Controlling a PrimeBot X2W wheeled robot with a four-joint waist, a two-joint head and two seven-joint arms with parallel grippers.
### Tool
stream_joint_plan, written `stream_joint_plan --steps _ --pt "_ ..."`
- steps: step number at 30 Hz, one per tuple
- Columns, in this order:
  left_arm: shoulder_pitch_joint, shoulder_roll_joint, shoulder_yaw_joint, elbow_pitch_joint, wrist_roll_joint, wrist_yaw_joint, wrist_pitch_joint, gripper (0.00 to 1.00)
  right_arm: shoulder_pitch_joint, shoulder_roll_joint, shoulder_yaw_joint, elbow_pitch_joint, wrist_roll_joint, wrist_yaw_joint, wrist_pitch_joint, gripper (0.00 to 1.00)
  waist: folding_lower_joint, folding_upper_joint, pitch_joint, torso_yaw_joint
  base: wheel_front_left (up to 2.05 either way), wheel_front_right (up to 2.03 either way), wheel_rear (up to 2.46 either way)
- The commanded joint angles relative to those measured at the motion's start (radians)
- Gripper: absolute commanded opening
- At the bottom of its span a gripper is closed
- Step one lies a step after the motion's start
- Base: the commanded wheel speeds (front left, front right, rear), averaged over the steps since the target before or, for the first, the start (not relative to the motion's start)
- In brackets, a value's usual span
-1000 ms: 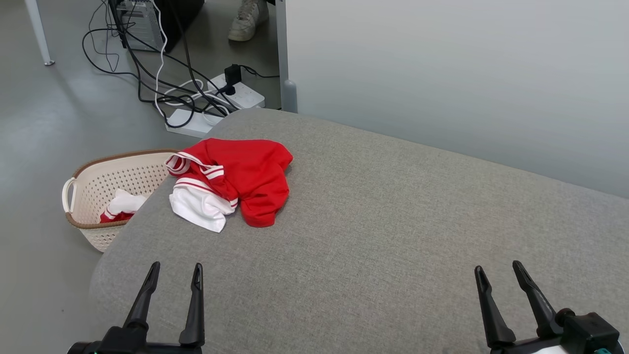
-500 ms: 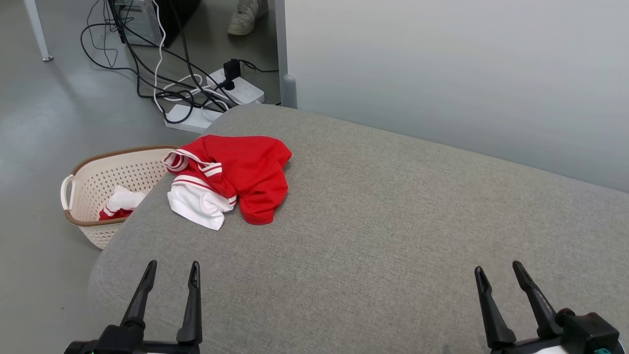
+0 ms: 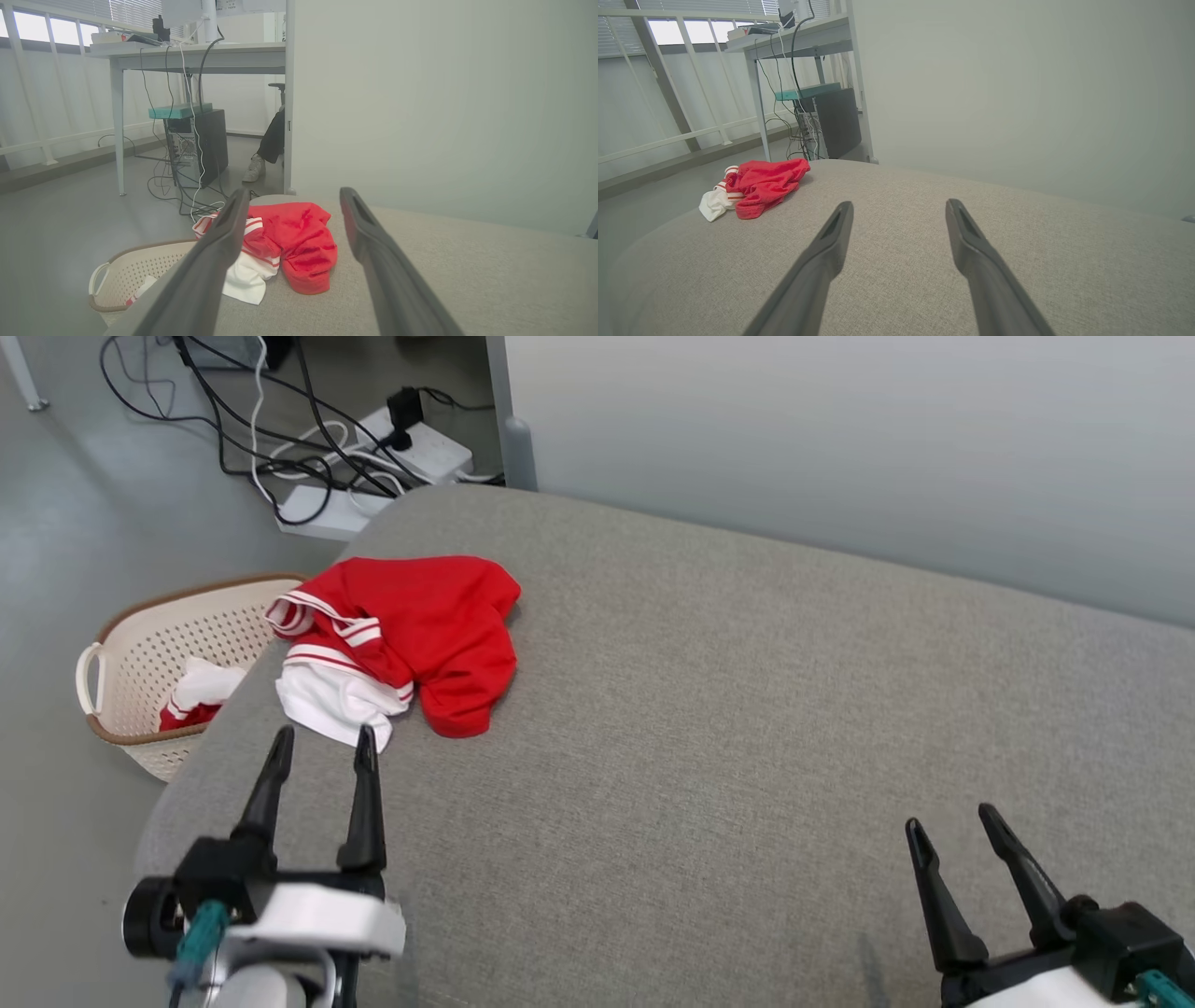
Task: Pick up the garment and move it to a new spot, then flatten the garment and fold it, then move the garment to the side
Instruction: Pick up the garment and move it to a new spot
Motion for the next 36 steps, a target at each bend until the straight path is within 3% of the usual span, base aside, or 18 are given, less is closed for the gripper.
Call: stream_joint_plan --steps 1,9,19,31,36 --pt "-0.087 0.004 0.028 0.001 -0.012 0.011 -0.006 1.00 -0.050 -0.024 0.025 -0.031 0.004 0.004 -0.010 1.00 0.0000 0.0000 0.033 -0.020 0.00 0.00 0.00" --pt "-0.287 0.004 0.072 0.216 -0.047 0.043 -0.006 1.00 -0.109 -0.052 0.035 -0.034 0.002 0.004 -0.010 1.00 0.0000 0.0000 0.137 -0.091 0.00 0.00 0.00" --pt "-0.581 0.043 0.128 0.570 -0.089 0.044 0.000 1.00 -0.200 -0.068 0.047 -0.041 -0.001 0.004 -0.010 1.00 0.0000 0.0000 0.280 -0.175 0.00 0.00 0.00" --pt "-0.842 0.139 0.157 0.942 -0.113 0.095 0.106 1.00 -0.279 -0.080 0.056 -0.054 0.000 0.004 -0.010 1.00 0.0000 0.0000 0.390 -0.241 0.00 0.00 0.00" --pt "-0.896 0.179 0.163 1.038 -0.128 0.077 0.148 1.00 -0.289 -0.081 0.061 -0.053 0.006 0.004 -0.011 1.00 0.0000 0.0000 0.414 -0.269 0.00 0.00 0.00"
